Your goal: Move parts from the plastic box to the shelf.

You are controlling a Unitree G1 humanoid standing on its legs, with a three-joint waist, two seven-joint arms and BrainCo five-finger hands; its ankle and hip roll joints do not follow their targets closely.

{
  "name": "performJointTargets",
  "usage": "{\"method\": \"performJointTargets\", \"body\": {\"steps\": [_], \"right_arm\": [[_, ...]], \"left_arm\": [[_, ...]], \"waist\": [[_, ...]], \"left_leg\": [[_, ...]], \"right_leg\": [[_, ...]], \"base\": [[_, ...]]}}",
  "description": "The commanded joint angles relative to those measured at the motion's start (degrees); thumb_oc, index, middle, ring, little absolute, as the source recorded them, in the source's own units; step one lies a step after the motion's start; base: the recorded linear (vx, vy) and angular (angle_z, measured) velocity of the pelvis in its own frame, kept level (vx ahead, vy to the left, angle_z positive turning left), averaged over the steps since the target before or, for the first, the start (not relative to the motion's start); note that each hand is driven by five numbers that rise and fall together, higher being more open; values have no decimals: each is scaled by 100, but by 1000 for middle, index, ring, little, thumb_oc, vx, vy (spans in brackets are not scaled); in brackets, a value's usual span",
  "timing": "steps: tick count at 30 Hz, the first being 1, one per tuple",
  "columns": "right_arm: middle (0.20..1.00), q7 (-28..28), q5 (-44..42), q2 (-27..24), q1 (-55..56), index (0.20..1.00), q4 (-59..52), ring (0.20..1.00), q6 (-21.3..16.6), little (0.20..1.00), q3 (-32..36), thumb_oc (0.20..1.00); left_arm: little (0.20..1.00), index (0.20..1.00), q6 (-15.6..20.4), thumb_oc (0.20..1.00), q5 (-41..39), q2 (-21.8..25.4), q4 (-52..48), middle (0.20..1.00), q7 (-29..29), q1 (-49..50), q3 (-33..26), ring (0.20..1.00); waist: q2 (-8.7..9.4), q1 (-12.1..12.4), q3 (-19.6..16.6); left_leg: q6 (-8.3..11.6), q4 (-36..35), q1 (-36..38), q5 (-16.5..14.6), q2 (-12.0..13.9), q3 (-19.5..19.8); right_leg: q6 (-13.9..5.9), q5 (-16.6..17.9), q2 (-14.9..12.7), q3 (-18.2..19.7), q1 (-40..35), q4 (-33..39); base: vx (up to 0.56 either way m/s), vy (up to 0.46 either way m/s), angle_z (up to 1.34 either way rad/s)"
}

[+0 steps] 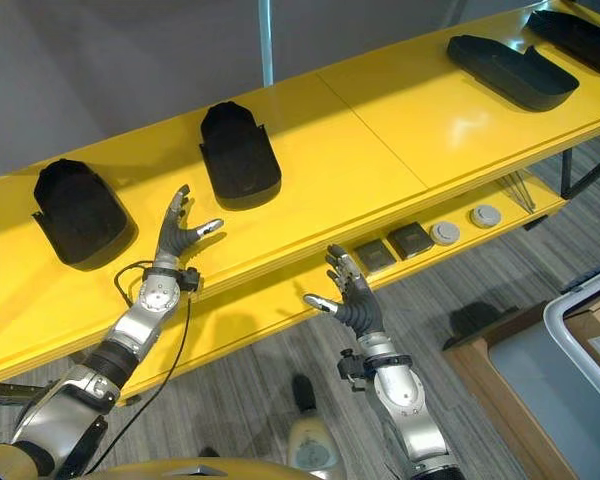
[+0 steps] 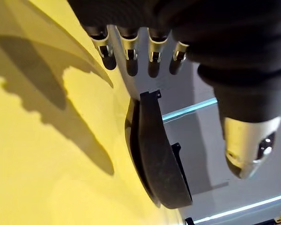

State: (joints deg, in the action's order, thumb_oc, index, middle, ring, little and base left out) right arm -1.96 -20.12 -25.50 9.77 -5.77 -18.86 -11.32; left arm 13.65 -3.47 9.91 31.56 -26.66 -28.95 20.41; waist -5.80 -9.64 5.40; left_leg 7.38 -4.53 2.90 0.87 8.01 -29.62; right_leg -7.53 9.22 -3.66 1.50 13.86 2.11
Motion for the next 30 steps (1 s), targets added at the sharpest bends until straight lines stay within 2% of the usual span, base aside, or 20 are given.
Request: {"method": "performJointTargets", "body": {"steps": [1, 7, 15, 23, 30], "right_arm": [[1000, -146, -213, -133, -115, 1000, -369, 1000, -469, 1000, -123, 1000], [1000, -250, -415, -224, -323, 1000, -315, 1000, -561, 1000, -382, 1000], [1000, -184, -649, -239, -303, 1000, -252, 1000, -603, 1000, -514, 1000], [1000, -271, -726, -173, -162, 1000, -220, 1000, -640, 1000, -467, 1000], [1000, -360, -767, -134, -80, 1000, -234, 1000, -622, 1000, -405, 1000]], "left_arm": [[1000, 1000, 331, 1000, -148, -78, 642, 1000, -644, -742, -118, 1000], [1000, 1000, 398, 1000, -252, -54, 1165, 1000, -1481, -1276, -470, 1000], [1000, 1000, 429, 1000, -306, 47, 1435, 1000, -1965, -1465, -758, 1000], [1000, 1000, 394, 1000, 167, -59, 490, 1000, -2639, -808, -824, 1000], [1000, 1000, 311, 1000, 265, -76, 71, 1000, -2701, -220, -854, 1000]], "waist": [[51, 18, 109], [88, -46, 171], [122, -22, 93], [174, 167, 16], [203, 312, -10]], "left_leg": [[-1, 534, 278, -956, -24, 83], [20, 529, 187, -919, -11, 25], [36, 498, 231, -914, 29, 67], [24, 508, 275, -918, 41, 245], [18, 537, 301, -931, 40, 347]], "right_leg": [[-743, -1157, -136, -226, 54, -866], [-747, -1142, -92, -170, 222, -907], [-724, -1201, -72, -267, 197, -954], [-679, -1259, -93, -407, 64, -951], [-657, -1279, -110, -513, -56, -942]], "base": [[-21, -4, -8], [-7, -11, -6], [8, -17, -1], [8, -37, 4], [-4, -24, 9]]}}
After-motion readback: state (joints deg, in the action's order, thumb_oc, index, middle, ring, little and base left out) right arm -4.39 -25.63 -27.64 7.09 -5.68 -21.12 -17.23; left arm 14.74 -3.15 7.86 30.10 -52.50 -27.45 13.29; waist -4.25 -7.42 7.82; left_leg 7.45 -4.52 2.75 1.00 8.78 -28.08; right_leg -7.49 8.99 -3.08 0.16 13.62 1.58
